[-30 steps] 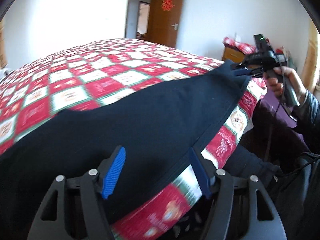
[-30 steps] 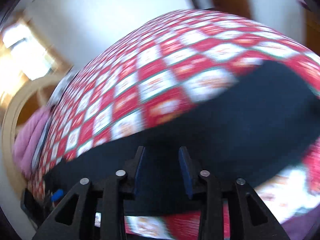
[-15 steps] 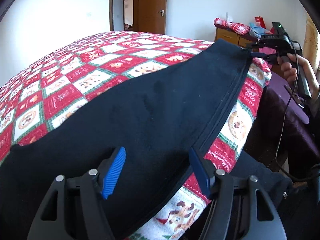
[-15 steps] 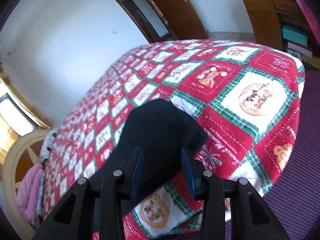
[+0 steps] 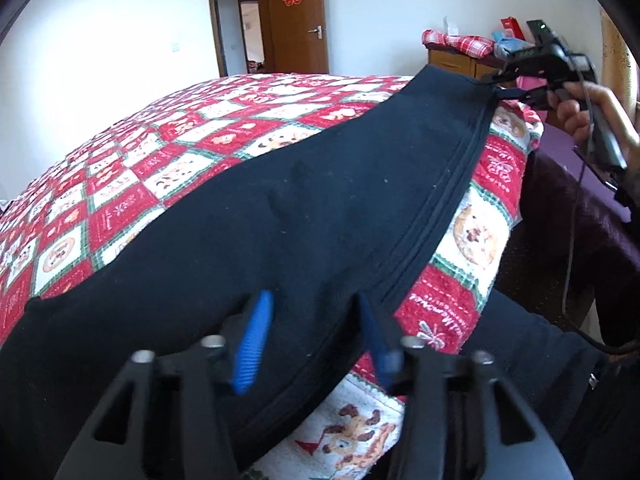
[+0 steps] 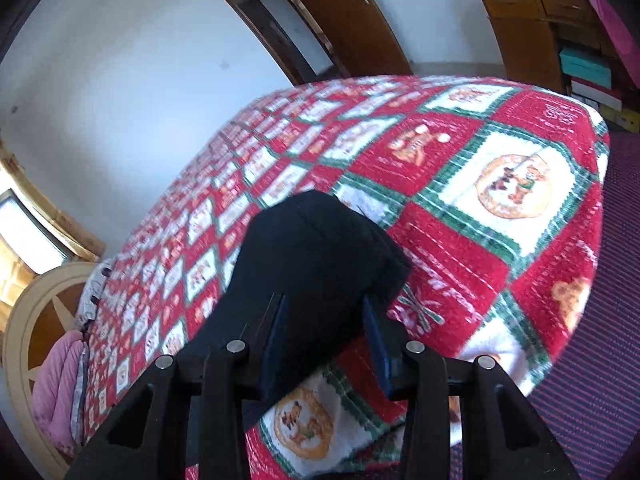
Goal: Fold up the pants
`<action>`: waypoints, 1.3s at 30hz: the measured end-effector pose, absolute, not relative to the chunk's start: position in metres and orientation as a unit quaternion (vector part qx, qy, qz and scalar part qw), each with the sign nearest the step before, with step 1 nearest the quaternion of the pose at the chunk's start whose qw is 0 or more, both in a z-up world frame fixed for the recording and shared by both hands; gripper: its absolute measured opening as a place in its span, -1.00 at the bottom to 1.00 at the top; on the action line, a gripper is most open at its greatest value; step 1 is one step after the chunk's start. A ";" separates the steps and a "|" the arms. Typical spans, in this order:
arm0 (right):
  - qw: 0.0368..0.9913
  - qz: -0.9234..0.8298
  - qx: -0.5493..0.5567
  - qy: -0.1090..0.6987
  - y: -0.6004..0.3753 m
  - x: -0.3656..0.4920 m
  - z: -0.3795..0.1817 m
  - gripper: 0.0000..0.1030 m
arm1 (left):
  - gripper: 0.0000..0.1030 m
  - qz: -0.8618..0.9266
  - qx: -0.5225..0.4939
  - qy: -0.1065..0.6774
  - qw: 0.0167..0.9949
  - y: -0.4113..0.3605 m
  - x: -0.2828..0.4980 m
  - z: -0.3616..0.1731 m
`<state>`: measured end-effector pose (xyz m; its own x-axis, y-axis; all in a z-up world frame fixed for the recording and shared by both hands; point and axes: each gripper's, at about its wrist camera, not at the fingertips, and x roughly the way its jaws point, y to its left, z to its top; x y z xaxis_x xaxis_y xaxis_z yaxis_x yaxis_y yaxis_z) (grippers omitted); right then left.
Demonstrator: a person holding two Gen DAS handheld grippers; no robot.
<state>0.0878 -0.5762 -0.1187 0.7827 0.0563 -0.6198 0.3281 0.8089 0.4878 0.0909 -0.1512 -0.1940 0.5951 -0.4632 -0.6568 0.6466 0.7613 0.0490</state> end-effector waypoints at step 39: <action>0.913 -0.138 0.265 0.277 -0.606 0.049 -0.079 -0.33 | -0.85 -0.343 0.065 0.324 0.879 -0.120 0.092 -0.173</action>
<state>0.0493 -0.6065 -0.0790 0.8082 -0.1052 -0.5794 0.3991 0.8213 0.4076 0.0925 -0.1198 -0.1730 0.5550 -0.5608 -0.6144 0.6450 0.7565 -0.1079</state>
